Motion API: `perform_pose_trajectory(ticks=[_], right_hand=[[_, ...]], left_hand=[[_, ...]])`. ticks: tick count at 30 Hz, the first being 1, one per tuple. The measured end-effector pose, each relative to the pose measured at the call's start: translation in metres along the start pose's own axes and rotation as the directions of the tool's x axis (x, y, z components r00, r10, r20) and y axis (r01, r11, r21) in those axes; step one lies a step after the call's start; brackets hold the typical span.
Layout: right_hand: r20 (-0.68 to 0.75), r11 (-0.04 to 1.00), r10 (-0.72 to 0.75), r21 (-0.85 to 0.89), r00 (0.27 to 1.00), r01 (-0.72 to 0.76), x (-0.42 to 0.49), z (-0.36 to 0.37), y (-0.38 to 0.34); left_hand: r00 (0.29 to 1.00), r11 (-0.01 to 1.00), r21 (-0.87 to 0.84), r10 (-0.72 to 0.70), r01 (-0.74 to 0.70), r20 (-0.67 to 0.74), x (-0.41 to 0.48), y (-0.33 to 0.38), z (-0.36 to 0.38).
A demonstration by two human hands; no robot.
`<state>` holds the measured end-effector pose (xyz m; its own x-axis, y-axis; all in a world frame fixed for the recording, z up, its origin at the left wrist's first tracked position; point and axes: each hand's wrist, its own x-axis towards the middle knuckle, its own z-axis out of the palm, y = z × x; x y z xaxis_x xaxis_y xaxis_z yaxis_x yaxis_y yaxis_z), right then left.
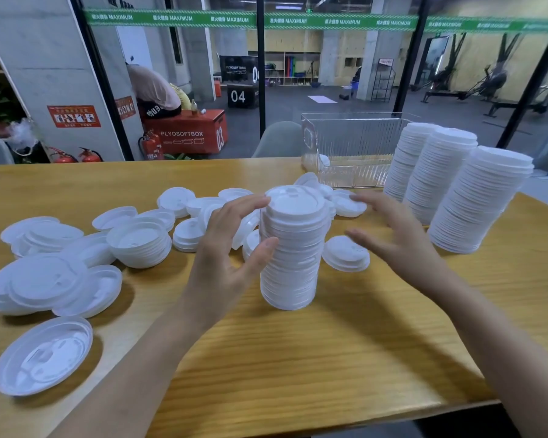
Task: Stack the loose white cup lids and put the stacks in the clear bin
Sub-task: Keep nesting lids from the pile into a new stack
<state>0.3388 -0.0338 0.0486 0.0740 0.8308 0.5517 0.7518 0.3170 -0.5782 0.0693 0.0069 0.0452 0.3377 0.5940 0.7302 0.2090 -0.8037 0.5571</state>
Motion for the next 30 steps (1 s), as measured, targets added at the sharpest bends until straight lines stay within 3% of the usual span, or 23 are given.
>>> perform_pose_trajectory(ticks=[5,14,17,21,25,27,30], right_hand=[[0.195,0.921,0.305,-0.309,0.932,-0.237,-0.023,0.013,0.036],[0.144,0.915,0.287,-0.334,0.947,-0.226,-0.023,0.017,0.036],[0.079,0.938,0.287,-0.224,0.955,-0.263,-0.021,0.015,0.032],[-0.011,0.949,0.294,0.125,0.956,-0.290,-0.018,0.010,0.016],[-0.088,0.887,0.249,0.422,0.965,-0.190,-0.009,0.002,-0.018],[-0.097,0.874,0.175,0.473,0.980,-0.109,-0.002,-0.003,-0.036],[-0.059,0.917,0.026,0.399,0.998,0.000,0.005,-0.006,-0.055]], left_hand=[[1.000,1.000,0.014,-0.001,0.001,-0.005,-0.001,-0.001,0.002],[1.000,1.000,0.029,0.003,-0.003,-0.003,-0.002,-0.002,0.004],[1.000,1.000,0.022,-0.004,0.004,-0.001,-0.003,-0.002,0.004],[1.000,1.000,0.020,-0.005,0.005,-0.007,-0.003,-0.002,0.004],[1.000,1.000,0.015,-0.009,0.009,-0.014,-0.002,-0.002,0.004],[1.000,1.000,0.013,-0.011,0.011,-0.019,-0.003,-0.002,0.004],[0.999,1.000,0.008,-0.017,0.017,-0.028,-0.003,-0.001,0.003]])
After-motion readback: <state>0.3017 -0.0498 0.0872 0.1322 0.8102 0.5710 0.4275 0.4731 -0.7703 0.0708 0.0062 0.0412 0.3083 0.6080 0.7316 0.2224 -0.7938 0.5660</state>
